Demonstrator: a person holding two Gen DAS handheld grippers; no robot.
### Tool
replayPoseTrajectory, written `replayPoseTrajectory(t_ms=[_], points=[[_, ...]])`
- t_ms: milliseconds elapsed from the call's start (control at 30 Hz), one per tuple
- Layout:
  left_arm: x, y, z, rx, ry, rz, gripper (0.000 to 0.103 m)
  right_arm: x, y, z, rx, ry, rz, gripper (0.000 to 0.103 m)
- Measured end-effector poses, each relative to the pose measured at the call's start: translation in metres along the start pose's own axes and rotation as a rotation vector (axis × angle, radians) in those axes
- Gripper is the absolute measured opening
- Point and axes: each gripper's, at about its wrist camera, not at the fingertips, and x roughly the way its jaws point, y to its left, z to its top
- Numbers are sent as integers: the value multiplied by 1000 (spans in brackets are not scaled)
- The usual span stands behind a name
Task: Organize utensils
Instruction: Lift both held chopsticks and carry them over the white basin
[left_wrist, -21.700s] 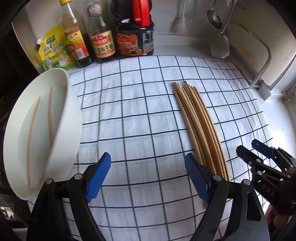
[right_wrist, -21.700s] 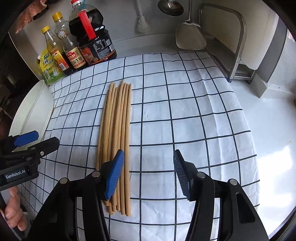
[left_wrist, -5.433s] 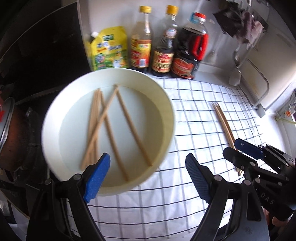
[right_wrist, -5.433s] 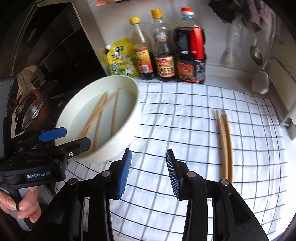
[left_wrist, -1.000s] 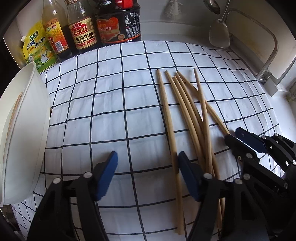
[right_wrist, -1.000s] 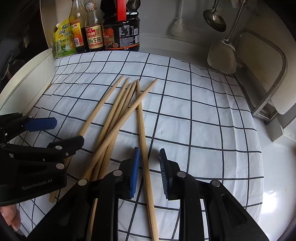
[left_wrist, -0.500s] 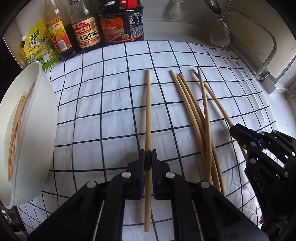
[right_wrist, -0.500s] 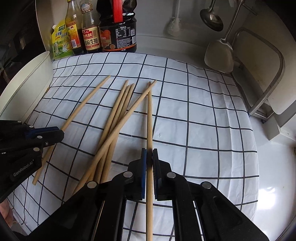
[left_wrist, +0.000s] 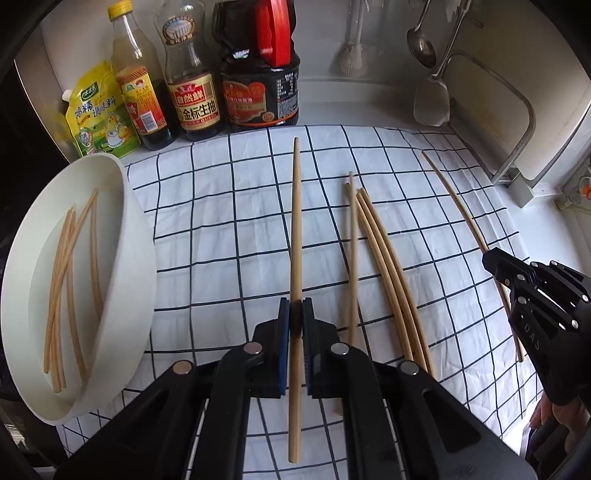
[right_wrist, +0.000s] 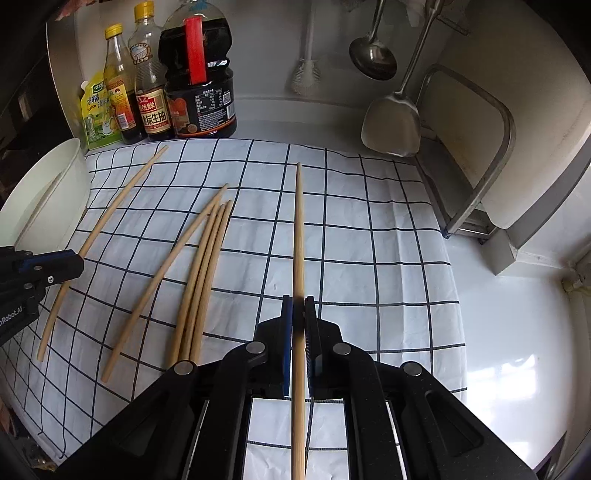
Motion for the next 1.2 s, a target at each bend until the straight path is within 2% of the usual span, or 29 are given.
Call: replayPoseTrajectory(t_ms=[100,267,467,567,867,1000,1200], points=[[-7,4,1,3,-8,0,7,3,-8,-1,43,18,-12,6],[-22,16,0,3,-31,-1,7,-8,-13,2,85,-4,-28,6],[-40,24,-3,8,-54,-10,7,-34,-11,11,119,-58,-23,6],[-53,30,-6,12,-72,-14,7,-53,-4,16,131,-94,6,6],[-92,64,-13,-16,-137,-10,7,-97,49,30,87,-176,115,6],[-110,89,-15,-43,-164,1,7,-106,80,40,77,-189,200,6],[-133,132,-22,-76,-193,42,7,-114,132,58,6,-216,260,6]])
